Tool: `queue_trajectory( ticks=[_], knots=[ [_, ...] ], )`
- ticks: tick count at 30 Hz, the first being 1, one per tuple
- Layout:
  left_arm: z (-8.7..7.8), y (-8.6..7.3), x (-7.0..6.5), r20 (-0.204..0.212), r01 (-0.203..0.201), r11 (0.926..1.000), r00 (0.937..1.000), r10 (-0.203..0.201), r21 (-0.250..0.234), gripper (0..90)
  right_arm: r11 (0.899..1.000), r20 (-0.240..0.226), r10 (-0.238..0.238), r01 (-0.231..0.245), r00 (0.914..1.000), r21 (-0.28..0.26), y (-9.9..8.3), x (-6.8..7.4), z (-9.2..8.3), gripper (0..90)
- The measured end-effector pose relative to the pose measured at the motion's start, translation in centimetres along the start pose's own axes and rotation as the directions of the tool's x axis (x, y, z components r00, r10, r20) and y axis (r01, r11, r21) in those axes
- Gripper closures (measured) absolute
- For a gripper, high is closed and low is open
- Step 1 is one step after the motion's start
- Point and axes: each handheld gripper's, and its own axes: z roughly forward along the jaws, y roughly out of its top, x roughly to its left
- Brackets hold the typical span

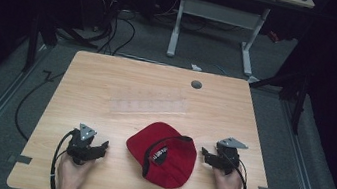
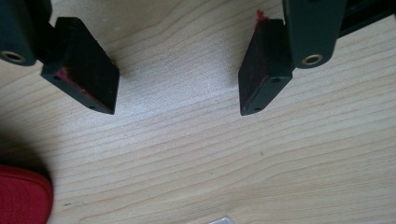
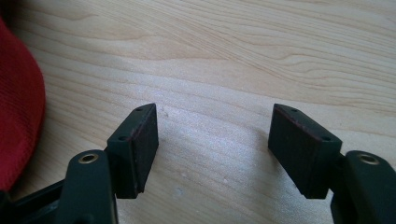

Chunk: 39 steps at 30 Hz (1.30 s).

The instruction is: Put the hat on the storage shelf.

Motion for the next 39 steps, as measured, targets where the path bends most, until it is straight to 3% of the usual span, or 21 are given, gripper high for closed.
queue_trajectory(
  ticks=[17, 25, 27, 32, 35, 37, 39],
  knots=[
    [0.0, -0.1, -0.1, 0.008, -0.003, 1.0000, 1.0000, 0.003, 0.006, 25.6, 1.000, -0.016, -0.021, 0.021, 0.9997, 0.006, 0.1, 0.0, 0.2, 28.2],
    [0.0, -0.1, -0.1, 0.007, -0.002, 1.0000, 1.0000, 0.002, 0.006, 25.4, 1.000, -0.030, 0.006, -0.006, 0.9995, 0.007, 0.2, -0.1, -0.1, 35.6],
    [0.0, -0.1, -0.1, 0.006, -0.002, 1.0000, 1.0000, 0.002, 0.006, 25.2, 1.000, -0.057, 0.021, -0.021, 0.9982, 0.001, 0.2, -0.2, -0.3, 35.5],
    [0.0, -0.1, -0.1, 0.006, -0.003, 1.0000, 1.0000, 0.002, 0.007, 25.1, 0.997, -0.152, 0.003, -0.015, 0.9883, -0.081, 0.6, 0.6, -1.9, 37.2],
    [0.0, -0.1, -0.1, 0.006, -0.002, 1.0000, 1.0000, 0.002, 0.007, 25.1, 0.994, -0.168, -0.012, -0.007, 0.9857, -0.113, 0.7, 0.8, -2.5, 36.8],
    [0.0, -0.1, -0.1, 0.006, -0.002, 1.0000, 1.0000, 0.002, 0.006, 25.1, 0.990, -0.211, -0.011, -0.019, 0.9774, -0.142, 0.8, 1.0, -3.5, 35.3],
    [0.0, -0.1, -0.1, 0.006, -0.002, 1.0000, 1.0000, 0.002, 0.007, 25.1, 0.989, -0.225, -0.034, 0.000, 0.9738, -0.150, 1.2, 1.4, -4.0, 33.9]
  ],
)
